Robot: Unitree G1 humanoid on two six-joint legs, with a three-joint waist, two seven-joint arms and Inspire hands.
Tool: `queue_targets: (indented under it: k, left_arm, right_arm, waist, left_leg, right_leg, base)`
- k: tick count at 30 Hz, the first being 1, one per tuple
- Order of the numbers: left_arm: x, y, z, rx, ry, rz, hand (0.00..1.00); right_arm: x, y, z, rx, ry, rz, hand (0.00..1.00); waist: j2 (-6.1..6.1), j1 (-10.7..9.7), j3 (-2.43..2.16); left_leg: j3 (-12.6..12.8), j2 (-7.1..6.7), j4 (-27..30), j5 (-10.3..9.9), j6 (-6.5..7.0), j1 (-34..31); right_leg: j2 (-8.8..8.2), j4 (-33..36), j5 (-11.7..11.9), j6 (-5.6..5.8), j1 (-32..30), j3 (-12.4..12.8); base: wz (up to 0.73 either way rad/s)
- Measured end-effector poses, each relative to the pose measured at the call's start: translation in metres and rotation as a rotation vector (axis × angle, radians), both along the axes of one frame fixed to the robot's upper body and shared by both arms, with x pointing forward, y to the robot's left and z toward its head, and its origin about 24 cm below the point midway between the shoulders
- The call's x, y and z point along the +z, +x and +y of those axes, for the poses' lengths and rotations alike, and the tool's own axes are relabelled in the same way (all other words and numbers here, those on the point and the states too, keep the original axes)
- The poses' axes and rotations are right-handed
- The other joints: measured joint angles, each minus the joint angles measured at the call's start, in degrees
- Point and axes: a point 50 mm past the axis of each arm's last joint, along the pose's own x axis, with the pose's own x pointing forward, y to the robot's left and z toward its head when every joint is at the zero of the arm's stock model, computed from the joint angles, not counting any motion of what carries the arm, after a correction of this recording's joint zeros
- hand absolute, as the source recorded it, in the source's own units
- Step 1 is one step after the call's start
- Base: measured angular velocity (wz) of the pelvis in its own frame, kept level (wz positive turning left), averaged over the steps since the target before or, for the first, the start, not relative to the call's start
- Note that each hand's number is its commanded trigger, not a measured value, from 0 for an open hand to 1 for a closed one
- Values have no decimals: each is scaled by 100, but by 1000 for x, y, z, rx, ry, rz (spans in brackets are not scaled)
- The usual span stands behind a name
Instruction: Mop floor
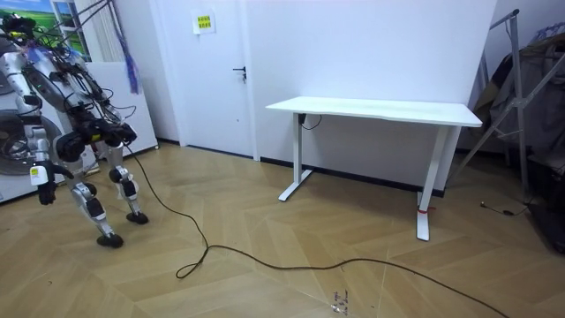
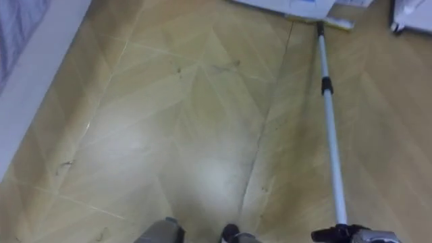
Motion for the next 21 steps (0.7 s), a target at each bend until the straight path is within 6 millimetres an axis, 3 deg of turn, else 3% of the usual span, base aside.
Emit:
queue_targets:
  k: [2, 3, 5, 7, 8, 10, 11, 14, 16, 21]
  left_arm:
    - [0, 7, -3, -8, -9, -26, 0]
    - [0, 8, -4, -18, -9, -28, 0]
    - [0, 7, -4, -31, -4, -21, 0]
    - [-1, -2, -3, -39, 6, 11, 0]
    - [-1, -4, -2, -33, 12, 17, 0]
    - [-1, -20, -1, -18, 23, 50, 0]
    - [-2, -25, -2, -9, 21, 60, 0]
    - [-4, -42, -6, 25, 14, 98, 0]
    - [-4, -45, -5, 35, 20, 105, 0]
    - [-4, -45, -6, 61, 27, 108, 0]
  right_arm:
    - [-1, 2, 3, -9, 28, -20, 100]
    - [-3, 1, 7, -10, 48, -40, 100]
    - [-9, -5, 13, -27, 75, -56, 100]
    - [-22, -29, 22, -71, 124, -29, 100]
    - [-26, -38, 25, -84, 137, -15, 100]
    - [-40, -75, 37, -110, 174, 48, 100]
    - [-43, -85, 38, -114, 179, 66, 100]
    - [-51, -134, 46, -126, 209, 147, 100]
    - [-53, -152, 48, -123, 206, 189, 100]
    - [-56, -166, 61, -100, 237, 223, 100]
  waist:
    - [78, 7, 41]
    - [164, -20, 65]
    - [243, -13, 56]
    - [375, -48, -80]
    - [384, -63, -103]
    - [409, -152, -209]
    - [414, -187, -244]
    - [379, -340, -260]
    - [345, -348, -280]
    - [320, -567, -285]
  left_leg:
    - [70, 14, -367, 3, 6, 221]
    - [74, 10, -634, 68, 119, 430]
    - [133, -10, -1044, 173, 202, 796]
    - [86, -43, -1497, 336, 199, 1303]
    - [66, -58, -1631, 391, 197, 1441]
    - [47, -66, -2088, 569, 182, 1896]
    - [52, -64, -2162, 581, 181, 1992]
    - [156, -54, -2439, 640, 185, 2572]
    - [259, -39, -2567, 641, 185, 2834]
    - [532, 1, -2763, 640, 185, 3248]
  right_leg:
    - [7, -234, 137, 17, 121, -55]
    - [17, -411, 254, 32, 307, -69]
    - [14, -660, 336, 70, 613, -69]
    - [15, -1072, 397, 152, 1164, -116]
    - [7, -1161, 415, 152, 1288, -136]
    - [11, -1503, 517, 145, 1725, -195]
    - [17, -1571, 530, 143, 1803, -206]
    - [45, -1832, 524, 159, 2319, -177]
    - [69, -1910, 512, 180, 2485, -78]
    - [113, -2065, 533, 213, 2858, -13]
  base:
    - [7]
    - [9]
    - [15]
    - [29]
    - [25]
    - [10]
    - [0]
    - [-3]
    - [-16]
    - [-14]
